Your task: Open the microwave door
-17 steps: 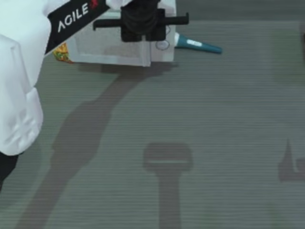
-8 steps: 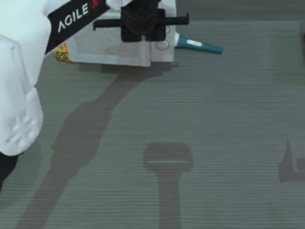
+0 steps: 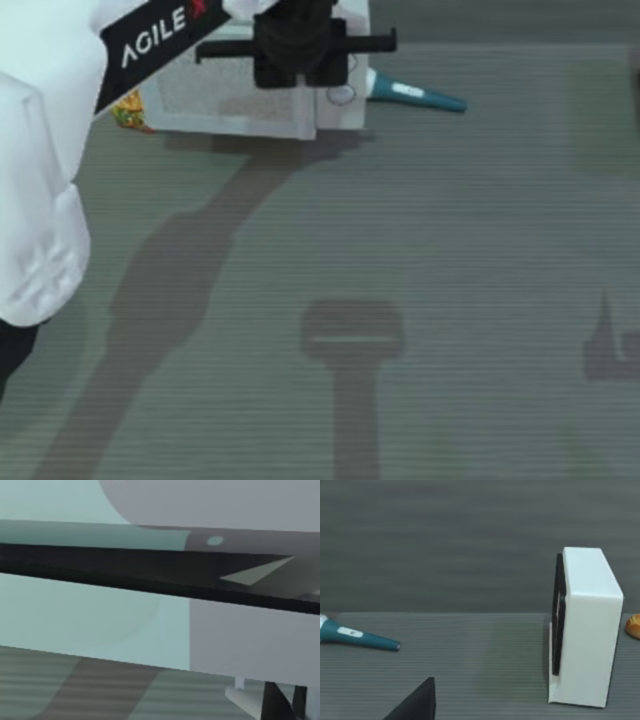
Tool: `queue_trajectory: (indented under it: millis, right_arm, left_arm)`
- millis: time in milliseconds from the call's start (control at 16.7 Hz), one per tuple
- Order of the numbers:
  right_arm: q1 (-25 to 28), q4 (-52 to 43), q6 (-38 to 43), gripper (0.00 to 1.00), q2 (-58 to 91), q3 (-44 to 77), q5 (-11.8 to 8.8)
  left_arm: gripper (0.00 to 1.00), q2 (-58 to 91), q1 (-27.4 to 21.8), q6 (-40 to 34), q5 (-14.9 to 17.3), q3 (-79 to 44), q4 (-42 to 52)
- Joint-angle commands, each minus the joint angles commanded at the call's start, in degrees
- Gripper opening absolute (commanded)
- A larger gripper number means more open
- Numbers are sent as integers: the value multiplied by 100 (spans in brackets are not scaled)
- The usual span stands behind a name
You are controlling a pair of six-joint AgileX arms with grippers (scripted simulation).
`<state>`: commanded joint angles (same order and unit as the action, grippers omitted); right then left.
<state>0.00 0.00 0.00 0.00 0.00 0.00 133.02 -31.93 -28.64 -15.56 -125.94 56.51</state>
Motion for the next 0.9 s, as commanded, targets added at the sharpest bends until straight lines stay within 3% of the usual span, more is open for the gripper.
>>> queue_trajectory:
  millis: [900]
  right_arm:
    - [0, 0, 0, 100, 0, 0, 0]
  left_arm:
    - [0, -631, 46, 528, 253, 1071, -571]
